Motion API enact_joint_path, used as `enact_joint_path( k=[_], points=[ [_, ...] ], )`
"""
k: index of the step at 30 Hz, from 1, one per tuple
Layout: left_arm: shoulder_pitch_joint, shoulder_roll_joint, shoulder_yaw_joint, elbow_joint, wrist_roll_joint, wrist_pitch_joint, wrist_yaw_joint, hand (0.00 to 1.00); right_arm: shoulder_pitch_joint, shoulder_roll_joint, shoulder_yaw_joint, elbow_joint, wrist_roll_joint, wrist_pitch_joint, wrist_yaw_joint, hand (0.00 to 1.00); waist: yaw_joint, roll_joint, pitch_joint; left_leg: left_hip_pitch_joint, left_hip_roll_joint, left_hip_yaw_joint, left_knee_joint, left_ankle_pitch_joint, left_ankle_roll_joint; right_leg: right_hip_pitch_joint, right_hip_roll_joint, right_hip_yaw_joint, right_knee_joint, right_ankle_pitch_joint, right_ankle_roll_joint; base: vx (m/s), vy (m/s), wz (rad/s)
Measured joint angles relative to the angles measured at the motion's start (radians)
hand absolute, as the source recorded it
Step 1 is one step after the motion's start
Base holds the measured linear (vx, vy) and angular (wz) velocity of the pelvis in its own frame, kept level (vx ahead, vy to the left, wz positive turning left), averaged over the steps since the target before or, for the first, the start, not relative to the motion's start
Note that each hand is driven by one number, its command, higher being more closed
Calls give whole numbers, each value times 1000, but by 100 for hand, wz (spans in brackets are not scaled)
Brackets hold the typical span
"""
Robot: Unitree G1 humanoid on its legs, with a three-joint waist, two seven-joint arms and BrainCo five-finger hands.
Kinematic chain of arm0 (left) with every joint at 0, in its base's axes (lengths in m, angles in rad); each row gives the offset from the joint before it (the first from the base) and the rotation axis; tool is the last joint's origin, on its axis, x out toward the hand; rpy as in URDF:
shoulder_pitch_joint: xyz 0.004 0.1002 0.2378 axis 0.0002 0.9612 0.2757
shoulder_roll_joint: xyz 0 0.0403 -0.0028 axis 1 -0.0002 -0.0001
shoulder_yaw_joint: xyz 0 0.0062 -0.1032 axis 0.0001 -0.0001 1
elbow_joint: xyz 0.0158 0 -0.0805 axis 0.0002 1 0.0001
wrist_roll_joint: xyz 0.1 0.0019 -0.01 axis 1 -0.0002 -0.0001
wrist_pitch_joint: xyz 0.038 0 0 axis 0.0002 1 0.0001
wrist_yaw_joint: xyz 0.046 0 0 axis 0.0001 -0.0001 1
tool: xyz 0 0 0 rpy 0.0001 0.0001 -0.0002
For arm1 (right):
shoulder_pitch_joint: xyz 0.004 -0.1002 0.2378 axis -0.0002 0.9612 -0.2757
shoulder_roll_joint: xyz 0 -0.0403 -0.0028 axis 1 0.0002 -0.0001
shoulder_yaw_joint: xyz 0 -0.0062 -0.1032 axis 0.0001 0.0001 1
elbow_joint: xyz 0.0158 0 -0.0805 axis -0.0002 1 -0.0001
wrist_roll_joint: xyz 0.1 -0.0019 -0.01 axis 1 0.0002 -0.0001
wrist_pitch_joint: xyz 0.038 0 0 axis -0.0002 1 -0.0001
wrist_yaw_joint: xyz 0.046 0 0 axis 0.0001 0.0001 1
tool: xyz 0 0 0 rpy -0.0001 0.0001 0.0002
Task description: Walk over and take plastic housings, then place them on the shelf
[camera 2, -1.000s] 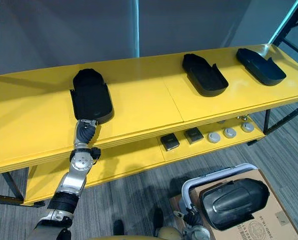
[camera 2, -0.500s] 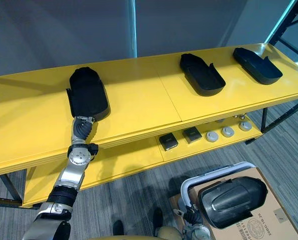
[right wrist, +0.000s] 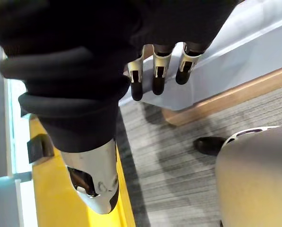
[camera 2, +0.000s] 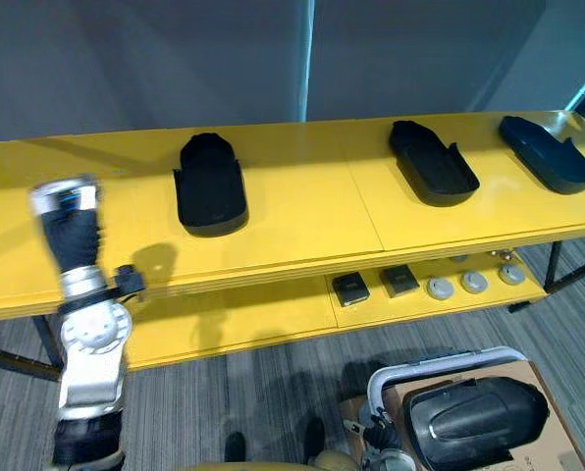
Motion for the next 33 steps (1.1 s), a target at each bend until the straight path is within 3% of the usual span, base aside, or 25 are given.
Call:
enact_joint_path(
  k=[2, 6, 7, 9, 13, 18, 25, 29, 33],
  points=[
    [68, -26, 38, 1, -41, 0, 5, 100, 7, 2, 0, -4, -1, 1, 0, 0, 16, 0, 0, 5, 0, -4, -2, -4, 1, 10, -2, -10, 0, -6, 1, -22, 9, 23],
    [279, -103, 78, 93, -108, 8, -18, 100, 31, 7, 2, -104, -11, 19, -4, 0, 18, 13, -15, 10, 4, 7, -3, -3, 8, 22, -15, -59, 34, -46, 16, -2, 6, 30],
    [305, -114, 76, 158, -118, 22, -46, 0, 36, 7, 12, -123, -13, 22, -3, 0, 27, 17, -22, 14, 7, 21, 2, -3, 8, 23, -16, -61, 41, -49, 14, 25, 9, 15],
    [317, -122, 72, 311, -131, 46, -102, 0, 31, 11, 37, -155, -25, 29, -2, 0, 49, 14, -23, 15, 11, 38, 26, -14, 20, 31, -17, -61, 46, -49, 11, 0, 0, -3],
    [314, -130, -4, 664, -167, 84, -212, 0, 23, 29, 52, -189, -39, 33, 5, 0, 46, 14, -36, 24, 13, 52, 44, -27, 19, 38, -18, -61, 60, -67, 18, 5, -5, -5],
    [241, -134, -83, 981, -161, 112, -252, 0, 34, 28, 47, -173, -38, 35, 3, 0, 41, 20, -44, 31, 13, 58, 27, -29, 20, 37, -18, -50, 60, -72, 17, 9, 2, -4],
    [187, -120, -133, 1110, -123, 112, -248, 0, 23, 24, 25, -95, -29, 35, -9, 0, 37, 29, -44, 47, 13, 85, 2, -28, 19, 33, -13, -18, 42, -71, 17, 34, 3, -13],
    [175, -94, -181, 1110, -115, 112, -244, 0, 2, 24, 5, -95, -25, 33, -24, 0, 16, 36, -39, 56, 13, 102, 5, -33, 9, 29, -12, -1, 39, -69, 15, 82, 8, -13],
    [144, -89, -188, 1099, -96, 112, -242, 0, -8, 20, -3, -103, -9, 30, -42, 0, 16, 46, -26, 21, 17, 120, 126, -109, 7, 31, -11, 33, 44, -71, 17, 89, 17, -25]
  ],
)
